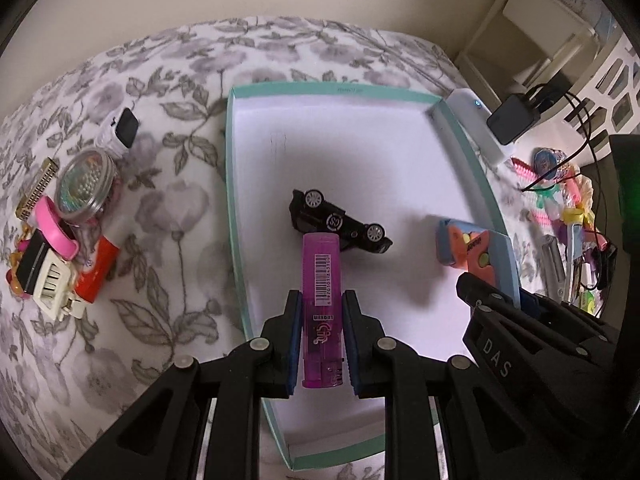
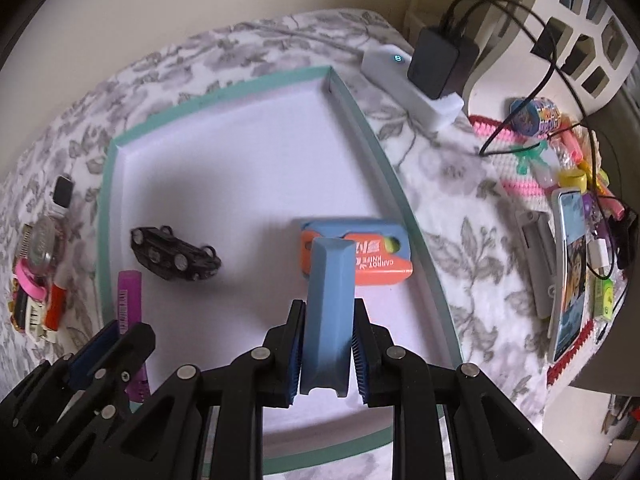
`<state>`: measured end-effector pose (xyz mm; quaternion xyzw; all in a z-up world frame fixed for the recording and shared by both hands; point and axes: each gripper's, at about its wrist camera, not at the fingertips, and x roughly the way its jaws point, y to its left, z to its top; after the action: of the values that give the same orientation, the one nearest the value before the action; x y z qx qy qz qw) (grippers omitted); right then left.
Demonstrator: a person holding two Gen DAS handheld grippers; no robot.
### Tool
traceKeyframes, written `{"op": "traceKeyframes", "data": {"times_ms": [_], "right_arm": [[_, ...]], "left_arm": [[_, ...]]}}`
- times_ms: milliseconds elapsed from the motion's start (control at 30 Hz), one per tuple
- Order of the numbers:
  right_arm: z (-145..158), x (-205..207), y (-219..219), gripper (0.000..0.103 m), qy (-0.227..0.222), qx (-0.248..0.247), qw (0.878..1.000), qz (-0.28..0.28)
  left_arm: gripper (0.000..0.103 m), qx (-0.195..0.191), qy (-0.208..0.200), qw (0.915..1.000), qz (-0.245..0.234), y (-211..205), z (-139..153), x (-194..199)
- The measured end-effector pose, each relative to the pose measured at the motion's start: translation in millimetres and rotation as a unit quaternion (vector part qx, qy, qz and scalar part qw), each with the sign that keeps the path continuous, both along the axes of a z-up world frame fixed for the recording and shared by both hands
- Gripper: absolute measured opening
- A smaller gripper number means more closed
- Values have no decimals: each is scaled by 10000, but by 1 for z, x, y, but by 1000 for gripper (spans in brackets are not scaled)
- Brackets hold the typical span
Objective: Organize rigid objects
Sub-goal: 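Lower the lighter and the case into the tray and open both grippers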
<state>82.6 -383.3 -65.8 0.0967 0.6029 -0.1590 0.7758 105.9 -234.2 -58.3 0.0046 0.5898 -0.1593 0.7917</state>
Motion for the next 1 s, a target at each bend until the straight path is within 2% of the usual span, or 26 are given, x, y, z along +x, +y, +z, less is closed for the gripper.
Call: {"op": "traceKeyframes", "data": {"times_ms": [367,767,1000], "right_arm": [[-11,5,2,23,211,-32,9998,34],[-9,7,7,23,261,-31,9996,49],[5,5,7,23,115,-55,9999,59]], "left_arm": [[20,-17,216,9998,24,-1,-15,3],[20,-74,227,9997,10,0,-14,4],[28,-225,158,9996,61,7,-3,5]]}}
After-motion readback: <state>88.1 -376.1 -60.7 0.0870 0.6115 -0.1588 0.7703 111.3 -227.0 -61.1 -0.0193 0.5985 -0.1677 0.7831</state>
